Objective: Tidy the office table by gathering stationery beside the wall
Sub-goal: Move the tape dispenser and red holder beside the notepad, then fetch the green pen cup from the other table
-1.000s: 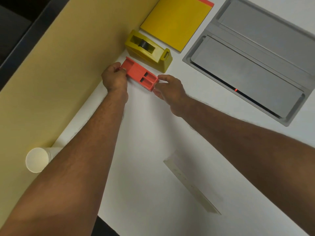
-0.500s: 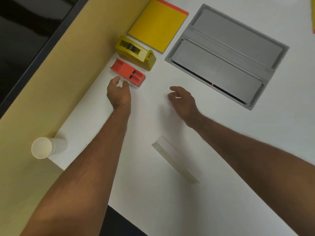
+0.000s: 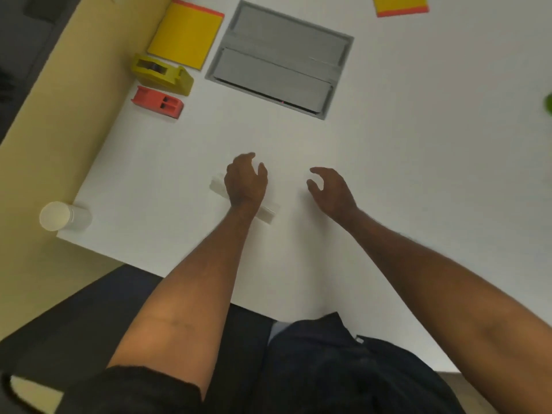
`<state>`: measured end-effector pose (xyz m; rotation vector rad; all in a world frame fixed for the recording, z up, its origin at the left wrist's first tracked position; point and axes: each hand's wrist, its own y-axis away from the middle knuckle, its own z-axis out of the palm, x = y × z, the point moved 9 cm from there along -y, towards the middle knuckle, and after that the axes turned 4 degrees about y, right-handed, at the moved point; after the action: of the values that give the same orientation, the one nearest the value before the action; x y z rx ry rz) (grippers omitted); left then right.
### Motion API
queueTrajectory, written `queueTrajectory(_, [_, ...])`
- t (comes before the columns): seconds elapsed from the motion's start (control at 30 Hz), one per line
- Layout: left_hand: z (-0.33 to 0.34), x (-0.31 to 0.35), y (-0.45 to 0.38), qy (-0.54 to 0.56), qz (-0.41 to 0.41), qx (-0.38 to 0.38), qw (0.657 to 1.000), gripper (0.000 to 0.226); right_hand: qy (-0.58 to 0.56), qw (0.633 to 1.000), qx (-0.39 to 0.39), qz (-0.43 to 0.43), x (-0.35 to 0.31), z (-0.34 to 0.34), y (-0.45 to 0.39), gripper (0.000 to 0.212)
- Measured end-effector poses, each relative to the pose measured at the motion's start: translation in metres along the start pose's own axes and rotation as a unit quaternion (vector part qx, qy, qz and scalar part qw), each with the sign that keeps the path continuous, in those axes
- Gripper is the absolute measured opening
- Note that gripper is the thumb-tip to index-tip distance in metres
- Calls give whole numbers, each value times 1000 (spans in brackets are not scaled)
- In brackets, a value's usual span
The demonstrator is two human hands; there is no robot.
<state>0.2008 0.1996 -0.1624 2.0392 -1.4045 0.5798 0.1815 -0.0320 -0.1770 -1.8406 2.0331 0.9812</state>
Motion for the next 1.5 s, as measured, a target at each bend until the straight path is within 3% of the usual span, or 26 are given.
queueTrajectory(0.3, [94,59,178,-122,118,-127,977,48,33,996,29,72,124,-52,166,43])
queueTrajectory(0.7, [203,124,377,-203,219,-205,932,55,48,978,55,196,305,-87,372,54])
queueTrajectory(0.93, [286,196,476,-247,315,-272,875,59,30,952,92,289,401,-127,474,59])
queueTrajectory(1.17, [373,274,562,-273,444,-332,786,59,-6,905,151,398,488,-165,559,62])
queueTrajectory(1.5, [489,359,628,-267,504,-396,720,61,-28,855,145,498,585,-207,619,67])
